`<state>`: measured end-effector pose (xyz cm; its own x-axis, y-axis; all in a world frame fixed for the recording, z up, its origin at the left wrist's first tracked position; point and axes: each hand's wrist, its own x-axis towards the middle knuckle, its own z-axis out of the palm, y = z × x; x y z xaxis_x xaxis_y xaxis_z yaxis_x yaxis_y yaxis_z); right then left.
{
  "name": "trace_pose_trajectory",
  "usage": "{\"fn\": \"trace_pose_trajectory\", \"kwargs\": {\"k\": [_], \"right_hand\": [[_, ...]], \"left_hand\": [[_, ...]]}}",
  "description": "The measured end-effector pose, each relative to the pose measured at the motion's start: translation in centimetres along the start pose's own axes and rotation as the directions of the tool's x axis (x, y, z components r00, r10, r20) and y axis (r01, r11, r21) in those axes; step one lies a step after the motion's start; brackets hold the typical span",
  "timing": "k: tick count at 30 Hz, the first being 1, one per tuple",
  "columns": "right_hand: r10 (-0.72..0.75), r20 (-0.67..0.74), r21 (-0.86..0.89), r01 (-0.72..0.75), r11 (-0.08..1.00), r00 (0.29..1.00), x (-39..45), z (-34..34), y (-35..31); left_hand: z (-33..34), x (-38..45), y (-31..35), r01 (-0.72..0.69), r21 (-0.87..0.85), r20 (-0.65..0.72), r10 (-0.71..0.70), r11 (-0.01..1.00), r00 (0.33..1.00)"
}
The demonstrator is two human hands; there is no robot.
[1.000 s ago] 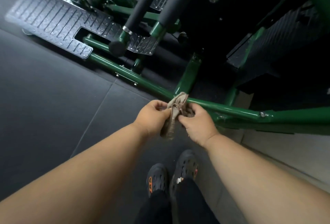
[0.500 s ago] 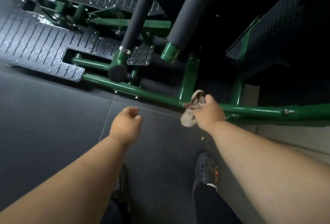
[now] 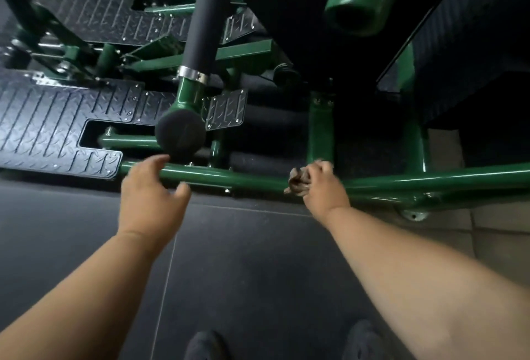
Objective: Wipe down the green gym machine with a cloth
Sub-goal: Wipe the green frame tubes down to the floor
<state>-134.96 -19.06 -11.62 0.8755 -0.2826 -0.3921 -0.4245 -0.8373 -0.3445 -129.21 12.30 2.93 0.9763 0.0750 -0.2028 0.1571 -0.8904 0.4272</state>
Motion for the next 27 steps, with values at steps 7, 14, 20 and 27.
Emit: {"fn": "trace_pose_trajectory", "kwargs": {"k": [7,14,20,27], "right_hand": [[0.006,0.2,-0.277,0.051,0.959,0.98,5.6,9.5,1.7],[-0.004,0.182,-0.298,0.06,0.953,0.983,6.5,12.8,1.3],[-0.263,0.23,-0.236,0.316,0.919,0.937,8.2,15.3,-5.3],[-0.118,0.112,-0.49,0.158,0.857,0.987,8.6,12.2,-2.1]], "left_hand": [[-1.5,4.4,-1.9,-0.092,-0.106,-0.085,0.083,0.99,0.993],[4.5,3.8,-7.3,-0.05,-0.038,0.223,0.057,0.998,0.973],[10.3,3.5,-9.3,-0.046,0.032,0.335,0.033,0.998,0.942],[12.3,4.2,-10.4,-0.001,0.019,0.341,-0.006,1.0,0.94]]}}
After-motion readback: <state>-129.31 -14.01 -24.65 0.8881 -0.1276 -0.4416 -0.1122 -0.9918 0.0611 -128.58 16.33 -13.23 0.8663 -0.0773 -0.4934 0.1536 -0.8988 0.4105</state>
